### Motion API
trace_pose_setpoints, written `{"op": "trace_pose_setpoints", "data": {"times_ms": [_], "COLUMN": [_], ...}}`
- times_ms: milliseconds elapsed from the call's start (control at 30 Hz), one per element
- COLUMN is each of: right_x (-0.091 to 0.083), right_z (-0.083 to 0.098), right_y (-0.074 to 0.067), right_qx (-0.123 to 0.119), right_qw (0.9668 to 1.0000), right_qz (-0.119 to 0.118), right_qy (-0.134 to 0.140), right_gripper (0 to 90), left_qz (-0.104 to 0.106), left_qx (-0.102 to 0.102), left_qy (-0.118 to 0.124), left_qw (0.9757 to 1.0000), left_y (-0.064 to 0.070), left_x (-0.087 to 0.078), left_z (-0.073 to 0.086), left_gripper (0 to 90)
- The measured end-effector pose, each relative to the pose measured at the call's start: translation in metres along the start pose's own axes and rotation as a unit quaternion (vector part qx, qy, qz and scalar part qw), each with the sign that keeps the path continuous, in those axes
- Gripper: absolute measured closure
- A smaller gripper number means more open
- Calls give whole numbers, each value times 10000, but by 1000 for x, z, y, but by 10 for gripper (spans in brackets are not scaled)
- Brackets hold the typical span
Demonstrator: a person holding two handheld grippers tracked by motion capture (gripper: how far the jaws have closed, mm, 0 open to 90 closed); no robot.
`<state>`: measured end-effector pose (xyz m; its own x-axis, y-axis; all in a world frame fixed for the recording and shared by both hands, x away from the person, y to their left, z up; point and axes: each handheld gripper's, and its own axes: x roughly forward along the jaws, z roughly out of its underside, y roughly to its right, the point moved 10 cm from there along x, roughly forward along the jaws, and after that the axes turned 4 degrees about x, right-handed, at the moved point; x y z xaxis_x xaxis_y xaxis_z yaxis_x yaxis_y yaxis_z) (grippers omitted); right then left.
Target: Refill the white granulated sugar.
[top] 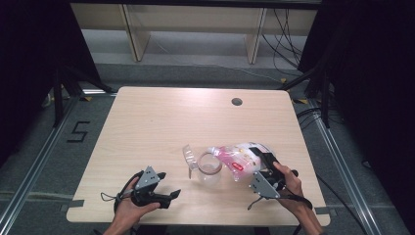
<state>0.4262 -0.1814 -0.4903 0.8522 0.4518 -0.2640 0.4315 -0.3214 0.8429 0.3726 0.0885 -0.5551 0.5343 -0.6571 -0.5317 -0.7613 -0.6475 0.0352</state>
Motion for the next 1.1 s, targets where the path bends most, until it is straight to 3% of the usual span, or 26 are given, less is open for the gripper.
{"op": "trace_pose_setpoints", "data": {"times_ms": [100,133,167,200,233,267,300,333,400,467,533,633,700,733,833,867,967,1000,1033,1100], "right_x": [1,0,0,0,0,-1,-1,-1,-1,-2,-4,-6,-7,-7,-7,-7,-7,-7,-7,-7], "right_z": [0,0,-1,0,1,2,0,0,1,1,1,1,-2,-1,-1,-3,0,-4,-1,-2], "right_y": [-2,-1,1,-2,-3,-3,0,0,-2,1,1,0,5,3,3,4,3,7,3,2], "right_qx": [-34,-63,-312,-111,-127,-177,-491,-539,-348,-536,-679,-758,-1176,-929,-1143,-1344,-1257,-1656,-1484,-1450], "right_qw": [10000,10000,9995,9999,9999,9998,9987,9985,9993,9984,9974,9967,9927,9951,9927,9904,9912,9854,9880,9885], "right_qz": [-86,4,-37,-54,-67,-42,-25,-30,-8,27,81,98,126,198,218,200,232,244,201,190], "right_qy": [27,-25,-43,-26,-85,-117,-108,-122,-126,-155,-223,-259,-249,-258,-308,-271,-356,-326,-386,-381], "right_gripper": [490,490,491,491,491,492,492,492,493,494,494,496,496,497,499,500,501,502,502,504], "left_qz": [-1,1,3,-2,1,-2,5,3,4,7,3,14,9,3,5,7,9,12,14,-17], "left_qx": [-1,7,-84,-82,-84,-46,51,35,50,60,-79,11,44,65,73,76,60,70,67,85], "left_qy": [3,-4,-6,-8,-9,-5,-32,-27,-31,-33,-5,-14,-8,-49,-47,-45,-51,-51,-49,-64], "left_qw": [10000,10000,10000,10000,10000,10000,10000,10000,10000,10000,10000,10000,10000,10000,10000,10000,10000,10000,10000,9999], "left_y": [0,0,1,1,1,0,-1,0,-1,0,1,1,1,1,1,1,1,1,1,1], "left_x": [0,0,0,0,0,0,-1,-1,-1,-1,0,0,0,0,0,0,0,0,0,0], "left_z": [0,0,0,0,0,0,0,0,0,1,0,0,0,1,1,1,1,1,1,1], "left_gripper": [180,181,180,180,180,180,180,180,181,180,180,180,180,180,180,180,180,180,180,180]}}
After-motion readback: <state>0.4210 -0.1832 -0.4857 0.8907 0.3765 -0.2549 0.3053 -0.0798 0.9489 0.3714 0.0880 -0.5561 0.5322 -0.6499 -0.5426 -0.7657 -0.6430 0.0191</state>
